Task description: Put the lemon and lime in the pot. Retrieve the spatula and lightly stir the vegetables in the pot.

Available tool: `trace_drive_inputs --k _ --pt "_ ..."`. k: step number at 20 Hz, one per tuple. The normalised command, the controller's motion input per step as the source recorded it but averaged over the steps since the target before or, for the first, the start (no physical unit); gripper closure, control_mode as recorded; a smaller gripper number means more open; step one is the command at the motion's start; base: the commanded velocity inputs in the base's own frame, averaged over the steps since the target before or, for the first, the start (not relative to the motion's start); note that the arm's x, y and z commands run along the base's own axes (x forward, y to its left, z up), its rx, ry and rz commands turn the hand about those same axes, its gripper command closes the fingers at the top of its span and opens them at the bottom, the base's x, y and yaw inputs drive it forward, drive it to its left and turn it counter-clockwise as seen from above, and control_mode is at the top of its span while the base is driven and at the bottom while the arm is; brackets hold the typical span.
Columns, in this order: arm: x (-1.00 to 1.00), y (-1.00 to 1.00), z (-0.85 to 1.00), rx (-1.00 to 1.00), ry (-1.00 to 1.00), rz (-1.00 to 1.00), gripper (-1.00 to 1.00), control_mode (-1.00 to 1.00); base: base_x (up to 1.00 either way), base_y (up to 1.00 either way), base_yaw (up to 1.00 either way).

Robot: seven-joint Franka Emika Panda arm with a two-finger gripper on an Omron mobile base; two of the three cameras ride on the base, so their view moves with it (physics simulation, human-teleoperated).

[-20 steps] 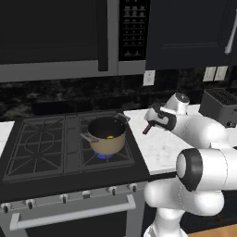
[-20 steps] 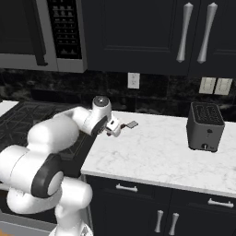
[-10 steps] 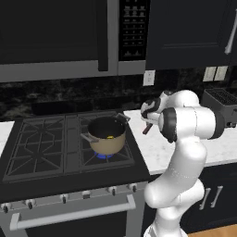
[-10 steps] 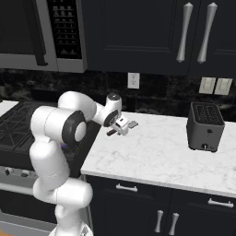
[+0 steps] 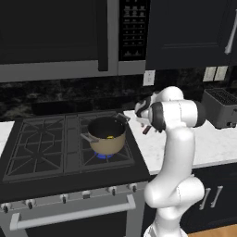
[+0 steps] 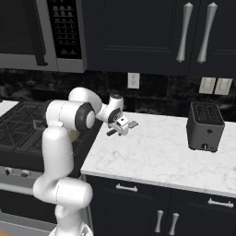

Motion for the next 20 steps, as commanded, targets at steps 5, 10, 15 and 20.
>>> trace_drive_inputs --k 5,10,15,20 --pt "0.11 0.09 -0.47 0.0 0.0 -0.01 -1.0 -1.0 0.0 0.0 0.0" --pt "0.04 0.02 -0.29 0.0 0.0 0.0 -1.0 -1.0 0.0 0.0 0.0" --pt "-0.21 0.19 -0.33 0.0 0.01 0.0 1.0 -1.0 0.0 0.0 0.0" --pt "-0.31 0.06 -0.07 0.0 0.01 0.0 1.0 -1.0 0.0 0.0 0.0"
